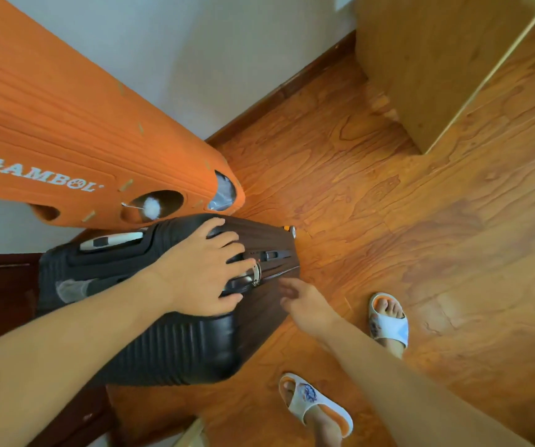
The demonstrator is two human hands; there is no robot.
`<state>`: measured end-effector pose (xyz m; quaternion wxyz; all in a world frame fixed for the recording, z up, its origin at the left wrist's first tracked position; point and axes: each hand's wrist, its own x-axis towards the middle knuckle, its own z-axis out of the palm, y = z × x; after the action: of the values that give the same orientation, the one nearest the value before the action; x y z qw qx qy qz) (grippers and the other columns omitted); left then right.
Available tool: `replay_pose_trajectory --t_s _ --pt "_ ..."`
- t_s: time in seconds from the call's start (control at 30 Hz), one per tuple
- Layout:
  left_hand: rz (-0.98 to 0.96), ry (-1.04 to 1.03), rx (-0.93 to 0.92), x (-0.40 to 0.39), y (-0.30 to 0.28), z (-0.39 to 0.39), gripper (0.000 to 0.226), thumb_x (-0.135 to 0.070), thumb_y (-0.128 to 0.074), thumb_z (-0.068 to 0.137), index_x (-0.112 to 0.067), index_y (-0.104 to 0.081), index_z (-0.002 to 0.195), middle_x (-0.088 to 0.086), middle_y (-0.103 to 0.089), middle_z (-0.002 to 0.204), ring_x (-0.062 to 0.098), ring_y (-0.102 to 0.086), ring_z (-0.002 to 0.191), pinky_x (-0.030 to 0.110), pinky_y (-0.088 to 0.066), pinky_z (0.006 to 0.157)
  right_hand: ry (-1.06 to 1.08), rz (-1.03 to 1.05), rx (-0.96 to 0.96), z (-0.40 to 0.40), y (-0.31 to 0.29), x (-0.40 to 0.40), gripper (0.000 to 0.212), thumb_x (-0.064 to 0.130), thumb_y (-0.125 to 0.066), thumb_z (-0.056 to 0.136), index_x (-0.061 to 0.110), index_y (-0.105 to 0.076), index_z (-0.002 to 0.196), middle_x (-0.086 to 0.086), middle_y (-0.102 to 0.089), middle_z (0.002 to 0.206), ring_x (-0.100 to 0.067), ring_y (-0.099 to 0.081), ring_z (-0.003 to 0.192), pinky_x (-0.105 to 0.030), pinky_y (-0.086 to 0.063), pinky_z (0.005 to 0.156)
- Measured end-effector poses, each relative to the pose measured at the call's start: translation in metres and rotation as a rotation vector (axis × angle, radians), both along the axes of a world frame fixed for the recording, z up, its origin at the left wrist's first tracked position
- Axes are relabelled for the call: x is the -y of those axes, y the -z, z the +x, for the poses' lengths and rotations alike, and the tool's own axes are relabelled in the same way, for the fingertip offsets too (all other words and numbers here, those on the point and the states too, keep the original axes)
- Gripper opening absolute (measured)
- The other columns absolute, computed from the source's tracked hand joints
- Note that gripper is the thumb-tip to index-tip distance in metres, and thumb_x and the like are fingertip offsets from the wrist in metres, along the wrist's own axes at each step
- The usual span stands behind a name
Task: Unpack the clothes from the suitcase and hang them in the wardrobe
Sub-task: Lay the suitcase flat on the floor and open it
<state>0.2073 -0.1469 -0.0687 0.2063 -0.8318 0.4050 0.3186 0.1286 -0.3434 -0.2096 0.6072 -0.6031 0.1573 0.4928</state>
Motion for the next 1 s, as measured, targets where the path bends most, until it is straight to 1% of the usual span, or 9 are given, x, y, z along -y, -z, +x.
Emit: replay_pose_trajectory --t_s 0.1,0.2,0.3,0.43,0.57,0.67,0.77,0.87,1.0 --pt "-0.01 0.012 0.005 0.006 0.003 0.005 0.062 -0.063 -0.035 0.094 -0.023 -0.064 0.132 -0.001 -0.067 0.116 0.027 -0.053 0.12 0.052 -0.021 0.116 0.08 -0.008 0.011 -0.005 0.008 -0.013 0.046 -0.001 -0.048 0.099 0.007 -0.046 0.145 -0.005 -0.056 0.139 -0.01 -0.054 0.113 -0.001 -0.043 0.068" --pt "-0.02 0.005 -0.011 0.007 0.006 0.003 0.055 -0.057 -0.041 0.093 -0.023 -0.067 0.127 -0.001 -0.067 0.117 0.028 -0.053 0.12 0.054 -0.02 0.118 0.199 0.027 -0.005 -0.009 0.015 -0.03 0.041 -0.002 -0.05 0.099 0.004 -0.051 0.139 -0.003 -0.06 0.127 -0.013 -0.056 0.119 -0.016 -0.041 0.093" --pt "-0.028 0.008 -0.005 0.007 0.008 0.0 0.051 -0.053 -0.045 0.091 -0.022 -0.069 0.124 0.0 -0.067 0.118 0.029 -0.053 0.121 0.055 -0.02 0.119 0.267 0.036 -0.031 -0.005 0.016 -0.041 0.035 0.005 -0.052 0.1 0.007 -0.057 0.135 -0.002 -0.063 0.126 -0.014 -0.057 0.12 -0.027 -0.041 0.107" --pt "-0.036 0.029 0.012 0.009 0.01 0.003 0.045 -0.049 -0.048 0.087 -0.019 -0.07 0.112 0.004 -0.064 0.113 0.032 -0.052 0.122 0.056 -0.023 0.117 0.352 0.023 -0.129 0.004 0.02 -0.044 0.028 0.012 -0.053 0.098 0.019 -0.068 0.12 0.0 -0.069 0.11 -0.012 -0.063 0.096 -0.022 -0.048 0.08" --pt "-0.041 0.018 0.001 0.011 0.01 0.002 0.041 -0.048 -0.051 0.084 -0.018 -0.069 0.107 0.004 -0.062 0.106 0.032 -0.054 0.117 0.056 -0.028 0.115 0.504 0.1 -0.255 0.005 0.016 -0.048 0.036 0.01 -0.054 0.079 0.027 -0.068 0.108 0.0 -0.072 0.107 -0.021 -0.066 0.102 -0.038 -0.053 0.094" --pt "-0.042 0.007 0.006 0.012 0.01 0.003 0.041 -0.048 -0.05 0.084 -0.019 -0.067 0.108 0.003 -0.061 0.106 0.03 -0.054 0.114 0.054 -0.028 0.115 0.596 0.145 -0.29 0.003 0.008 -0.046 0.048 0.004 -0.049 0.066 0.026 -0.068 0.104 -0.001 -0.071 0.101 -0.022 -0.065 0.094 -0.034 -0.051 0.081" --pt "-0.045 0.0 0.011 0.011 0.009 0.003 0.042 -0.05 -0.048 0.086 -0.021 -0.067 0.111 0.001 -0.059 0.106 0.027 -0.055 0.108 0.052 -0.027 0.116 0.279 -0.003 -0.176 0.001 0.0 -0.036 0.03 0.014 -0.05 0.068 0.017 -0.073 0.087 -0.002 -0.065 0.086 -0.022 -0.06 0.085 -0.03 -0.046 0.073" --pt "-0.075 -0.007 0.034 0.009 0.01 0.003 0.044 -0.05 -0.045 0.088 -0.024 -0.069 0.115 -0.002 -0.058 0.105 0.024 -0.055 0.105 0.049 -0.025 0.117 0.018 -0.348 0.058 -0.007 0.007 -0.025 0.027 0.005 -0.05 0.088 0.011 -0.066 0.109 -0.005 -0.055 0.11 -0.026 -0.058 0.101 -0.029 -0.047 0.083" --pt "-0.124 -0.013 0.067 0.007 0.012 0.008 0.044 -0.05 -0.046 0.088 -0.026 -0.07 0.115 -0.002 -0.059 0.103 0.023 -0.057 0.102 0.05 -0.028 0.115 0.013 -0.143 0.56 -0.01 0.014 -0.03 0.059 -0.005 -0.056 0.083 0.017 -0.054 0.138 0.001 -0.052 0.136 -0.016 -0.047 0.127 -0.019 -0.033 0.108"
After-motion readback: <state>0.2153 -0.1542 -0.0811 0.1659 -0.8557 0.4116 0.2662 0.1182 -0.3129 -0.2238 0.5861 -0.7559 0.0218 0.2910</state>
